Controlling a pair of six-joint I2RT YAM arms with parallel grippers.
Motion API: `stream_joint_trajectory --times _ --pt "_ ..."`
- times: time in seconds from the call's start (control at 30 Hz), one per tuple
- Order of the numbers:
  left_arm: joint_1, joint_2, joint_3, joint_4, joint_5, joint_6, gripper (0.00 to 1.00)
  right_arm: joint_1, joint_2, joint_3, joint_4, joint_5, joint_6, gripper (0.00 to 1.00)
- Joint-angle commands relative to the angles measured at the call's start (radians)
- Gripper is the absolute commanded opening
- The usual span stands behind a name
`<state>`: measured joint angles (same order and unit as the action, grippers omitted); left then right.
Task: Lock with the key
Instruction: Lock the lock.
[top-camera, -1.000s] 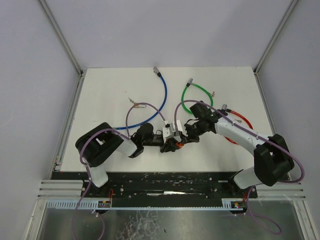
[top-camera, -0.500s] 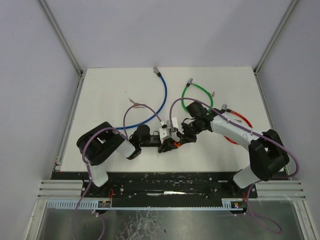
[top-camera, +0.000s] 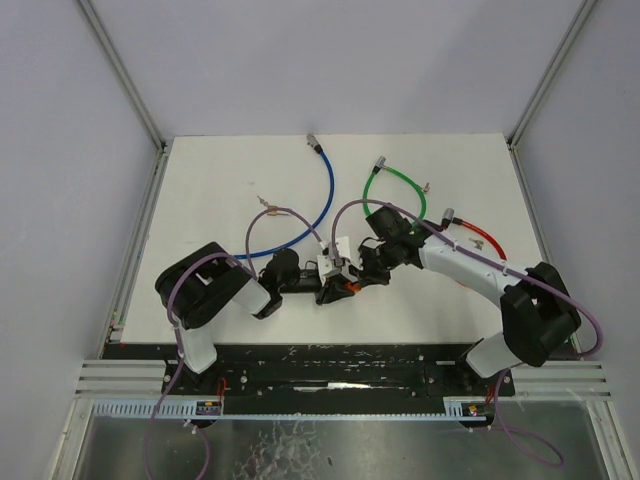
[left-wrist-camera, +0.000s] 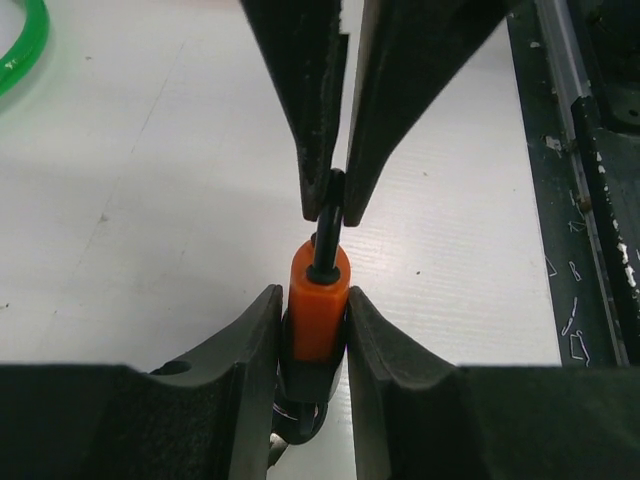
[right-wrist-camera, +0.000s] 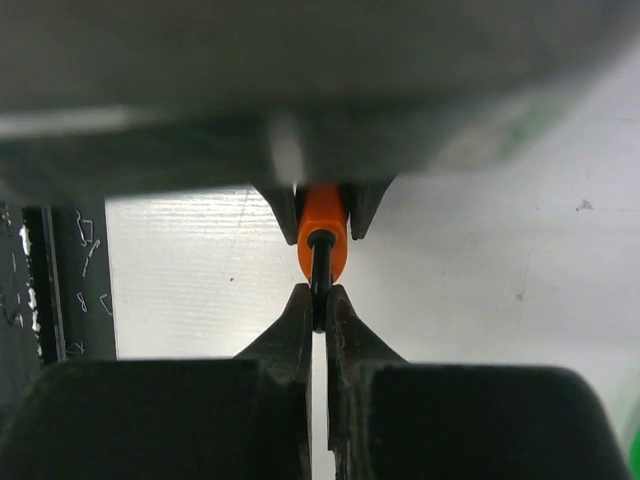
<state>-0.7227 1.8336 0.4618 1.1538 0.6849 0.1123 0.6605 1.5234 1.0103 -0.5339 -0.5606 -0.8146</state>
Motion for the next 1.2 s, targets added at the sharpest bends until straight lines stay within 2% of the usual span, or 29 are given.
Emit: stream_joint_trajectory --times 0.0,0.37,0.67,0.87,1.0,1.17 --pt "-0.038 0.032 0.074 0.059 -0.008 -0.037 0.0 0.069 -0.069 0.017 0.044 -0.022 -0.011 0.0" --pt "-0.102 0.018 0.242 0.097 -0.049 -0.118 0.0 0.069 -0.123 0.133 -0.119 0.06 -0.055 0.0" --pt "-0.135 0.025 0.32 0.252 -0.069 -0.235 0.0 0.069 -0.129 0.247 -0.26 0.062 -0.078 0.0" --pt "-0.135 0.085 0.314 0.319 -0.089 -0.264 0.0 0.067 -0.117 0.206 -0.247 0.102 -0.083 0.0" --pt "-0.131 0.162 0.267 0.443 -0.104 -0.259 0.0 0.066 -0.065 0.161 -0.217 0.088 -0.089 0.0" --pt "-0.121 0.178 0.237 0.44 -0.11 -0.234 0.0 0.067 -0.031 0.144 -0.199 0.074 -0.085 0.0"
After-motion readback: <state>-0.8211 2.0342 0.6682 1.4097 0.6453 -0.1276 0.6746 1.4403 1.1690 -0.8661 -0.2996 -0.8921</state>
